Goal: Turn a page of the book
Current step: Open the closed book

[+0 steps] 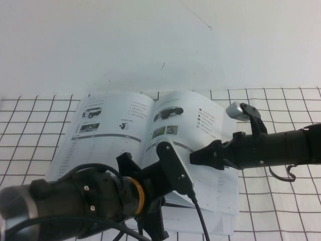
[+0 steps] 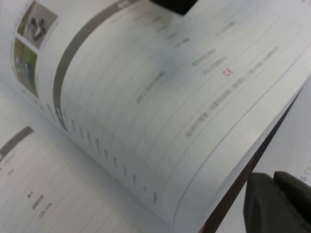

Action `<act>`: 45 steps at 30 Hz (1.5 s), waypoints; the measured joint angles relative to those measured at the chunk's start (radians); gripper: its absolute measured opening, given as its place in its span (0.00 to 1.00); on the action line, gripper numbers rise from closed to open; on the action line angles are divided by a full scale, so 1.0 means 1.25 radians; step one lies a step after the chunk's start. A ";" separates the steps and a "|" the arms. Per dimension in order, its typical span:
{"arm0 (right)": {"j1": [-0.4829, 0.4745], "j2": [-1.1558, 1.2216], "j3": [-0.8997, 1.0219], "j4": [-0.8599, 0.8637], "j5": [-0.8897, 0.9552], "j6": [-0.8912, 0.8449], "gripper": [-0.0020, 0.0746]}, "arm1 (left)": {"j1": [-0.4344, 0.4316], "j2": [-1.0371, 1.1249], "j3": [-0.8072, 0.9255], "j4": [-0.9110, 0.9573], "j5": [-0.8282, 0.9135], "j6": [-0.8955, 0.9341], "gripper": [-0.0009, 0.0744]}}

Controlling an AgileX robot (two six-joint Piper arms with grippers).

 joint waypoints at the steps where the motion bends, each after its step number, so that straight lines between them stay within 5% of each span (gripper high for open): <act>1: 0.000 0.000 0.000 0.001 0.001 -0.002 0.72 | 0.000 0.014 0.000 0.040 0.002 -0.044 0.02; 12: 0.000 0.000 0.000 0.003 0.001 -0.005 0.72 | 0.000 0.067 0.000 0.231 -0.018 -0.217 0.01; 23: 0.000 0.000 0.000 0.008 0.011 -0.024 0.72 | 0.000 0.107 0.000 0.612 -0.020 -0.639 0.01; 31: -0.005 -0.005 0.000 -0.002 0.061 -0.024 0.72 | 0.000 0.108 0.000 0.701 0.013 -0.745 0.01; 45: -0.201 -0.131 0.000 -0.182 0.184 0.173 0.72 | 0.000 0.108 0.000 0.830 0.035 -0.905 0.01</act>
